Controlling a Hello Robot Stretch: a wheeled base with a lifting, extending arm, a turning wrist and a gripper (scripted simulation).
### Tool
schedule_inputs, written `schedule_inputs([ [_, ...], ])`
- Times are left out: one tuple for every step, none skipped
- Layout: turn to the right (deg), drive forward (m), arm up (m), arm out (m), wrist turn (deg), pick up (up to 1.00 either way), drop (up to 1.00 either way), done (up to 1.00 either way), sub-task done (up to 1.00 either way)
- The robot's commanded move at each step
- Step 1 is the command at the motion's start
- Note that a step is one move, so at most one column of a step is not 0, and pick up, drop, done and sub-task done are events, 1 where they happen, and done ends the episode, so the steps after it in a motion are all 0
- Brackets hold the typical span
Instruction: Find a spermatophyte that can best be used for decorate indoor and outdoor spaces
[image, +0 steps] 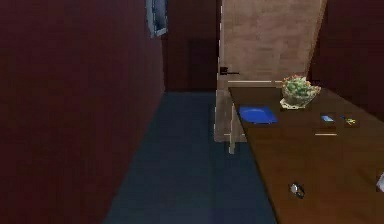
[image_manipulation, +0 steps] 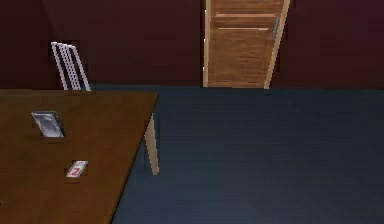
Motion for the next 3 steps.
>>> schedule_inputs([
  [0.0, 0.90, 0.00, 0.00, 0.0, 0.00, 0.00, 0.00, 0.00],
  [45.0, 0.00, 0.00, 0.00, 0.0, 0.00, 0.00, 0.00, 0.00],
  [0.0, 0.00, 0.00, 0.00, 0.0, 0.00, 0.00, 1.00, 0.00],
])
